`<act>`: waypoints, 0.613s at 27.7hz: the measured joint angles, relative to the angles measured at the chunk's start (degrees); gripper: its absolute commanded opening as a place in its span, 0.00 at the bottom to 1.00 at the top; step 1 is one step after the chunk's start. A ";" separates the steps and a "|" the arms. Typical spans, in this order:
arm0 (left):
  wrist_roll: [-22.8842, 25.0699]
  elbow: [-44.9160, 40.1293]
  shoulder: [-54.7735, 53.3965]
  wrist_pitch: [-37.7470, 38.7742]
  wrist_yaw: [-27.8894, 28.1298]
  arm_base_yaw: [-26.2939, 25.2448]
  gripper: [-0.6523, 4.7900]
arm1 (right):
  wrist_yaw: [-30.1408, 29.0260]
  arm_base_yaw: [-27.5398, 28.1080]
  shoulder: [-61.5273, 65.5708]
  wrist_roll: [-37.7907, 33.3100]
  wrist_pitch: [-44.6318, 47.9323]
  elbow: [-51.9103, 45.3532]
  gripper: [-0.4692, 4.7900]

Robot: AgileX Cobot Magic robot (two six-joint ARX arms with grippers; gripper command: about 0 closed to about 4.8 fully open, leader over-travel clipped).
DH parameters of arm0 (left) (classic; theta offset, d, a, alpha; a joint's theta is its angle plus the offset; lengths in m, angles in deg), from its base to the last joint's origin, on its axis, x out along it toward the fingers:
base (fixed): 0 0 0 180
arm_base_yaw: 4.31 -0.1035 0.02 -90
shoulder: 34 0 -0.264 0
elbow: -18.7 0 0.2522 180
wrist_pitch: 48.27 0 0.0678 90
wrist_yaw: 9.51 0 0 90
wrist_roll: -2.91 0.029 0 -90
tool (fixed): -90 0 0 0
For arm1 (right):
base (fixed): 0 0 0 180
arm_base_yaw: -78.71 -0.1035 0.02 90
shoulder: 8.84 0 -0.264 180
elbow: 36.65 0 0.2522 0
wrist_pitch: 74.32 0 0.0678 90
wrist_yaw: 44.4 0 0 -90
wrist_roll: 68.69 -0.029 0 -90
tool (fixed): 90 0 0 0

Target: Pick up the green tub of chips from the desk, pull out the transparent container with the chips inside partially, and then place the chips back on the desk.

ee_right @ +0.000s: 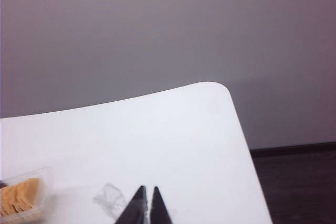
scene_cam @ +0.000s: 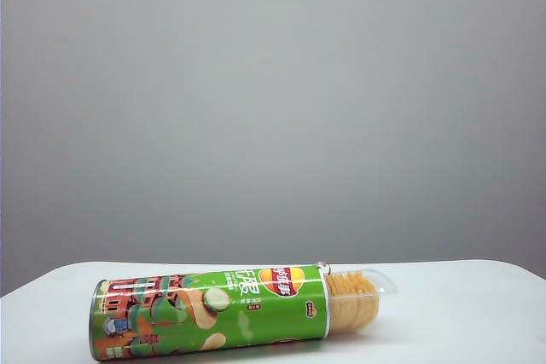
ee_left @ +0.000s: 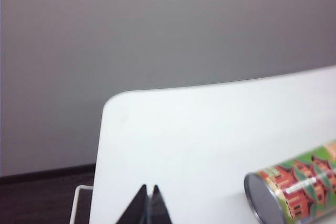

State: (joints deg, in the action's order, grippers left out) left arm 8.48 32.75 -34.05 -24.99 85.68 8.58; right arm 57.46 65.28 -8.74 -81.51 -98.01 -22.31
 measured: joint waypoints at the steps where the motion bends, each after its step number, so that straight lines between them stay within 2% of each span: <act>1: 0.00 0.09 -0.09 0.37 -0.07 0.00 0.11 | -0.09 0.17 0.00 0.55 0.00 0.00 0.19; 2: 0.00 0.09 -0.09 0.37 -0.11 0.00 0.11 | -0.07 0.50 0.02 1.05 0.00 0.00 0.19; 4: 0.00 0.09 -0.09 0.44 -1.07 0.00 0.11 | -0.07 0.63 0.15 1.90 0.02 0.00 0.07; 7: 0.00 0.11 -0.22 0.61 -3.69 0.00 0.11 | -0.11 0.63 2.62 2.21 0.02 -0.02 0.08; 17: -0.42 0.11 -0.22 0.59 -4.76 0.00 0.11 | -1.42 0.61 5.42 1.51 0.02 -0.11 0.08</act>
State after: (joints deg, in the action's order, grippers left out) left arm 8.06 32.86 -34.27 -24.40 80.92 8.58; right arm 56.04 65.89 -3.32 -80.00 -97.99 -22.41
